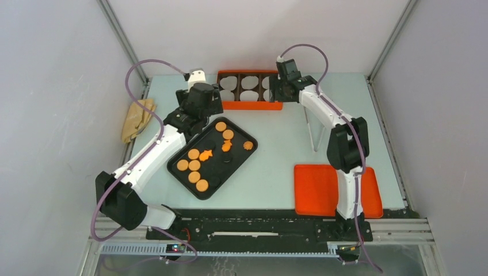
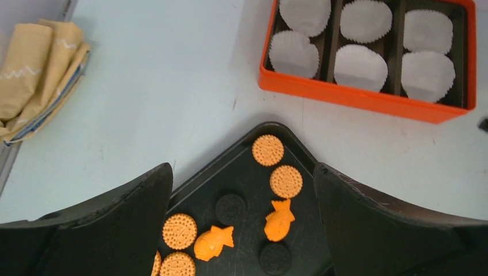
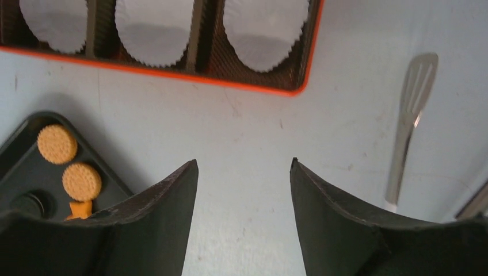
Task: Pack the cookies
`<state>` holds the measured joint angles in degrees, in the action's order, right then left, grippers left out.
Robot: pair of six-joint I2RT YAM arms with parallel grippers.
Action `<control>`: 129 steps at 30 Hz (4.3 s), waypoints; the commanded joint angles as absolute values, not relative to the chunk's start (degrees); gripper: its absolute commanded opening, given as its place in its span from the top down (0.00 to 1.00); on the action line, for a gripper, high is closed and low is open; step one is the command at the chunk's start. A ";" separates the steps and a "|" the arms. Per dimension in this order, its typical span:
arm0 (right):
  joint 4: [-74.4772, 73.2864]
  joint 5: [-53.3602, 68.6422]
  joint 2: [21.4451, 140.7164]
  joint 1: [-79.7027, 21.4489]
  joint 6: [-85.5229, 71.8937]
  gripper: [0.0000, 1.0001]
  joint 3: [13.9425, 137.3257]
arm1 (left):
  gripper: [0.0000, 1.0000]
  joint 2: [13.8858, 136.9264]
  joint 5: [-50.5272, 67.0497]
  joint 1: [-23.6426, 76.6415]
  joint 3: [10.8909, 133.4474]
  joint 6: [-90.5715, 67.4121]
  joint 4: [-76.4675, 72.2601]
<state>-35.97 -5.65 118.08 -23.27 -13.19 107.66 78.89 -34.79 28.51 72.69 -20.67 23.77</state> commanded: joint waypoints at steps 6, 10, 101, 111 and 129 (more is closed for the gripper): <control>-39.81 -6.12 130.66 -20.70 -16.34 0.40 123.50 | 0.05 74.51 -29.05 28.56 70.43 -23.72 24.91; -40.13 -6.66 134.61 -19.86 -17.29 0.40 126.84 | 0.05 74.09 -29.19 28.56 69.14 -23.63 25.45; -46.16 -15.64 81.90 -34.90 -40.19 0.36 52.64 | 0.35 78.50 -28.16 32.52 65.77 -32.04 32.70; -44.06 -16.06 79.03 -32.30 -34.84 0.33 58.26 | 0.82 93.42 -30.27 32.26 64.80 -37.66 34.72; -44.80 -13.86 69.80 -28.14 -30.22 0.33 59.79 | 0.93 114.34 -22.24 23.20 78.04 -39.09 32.21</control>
<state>-44.51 -14.24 70.02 -28.84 -31.99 57.87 108.33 -26.22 28.23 72.38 -37.56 35.29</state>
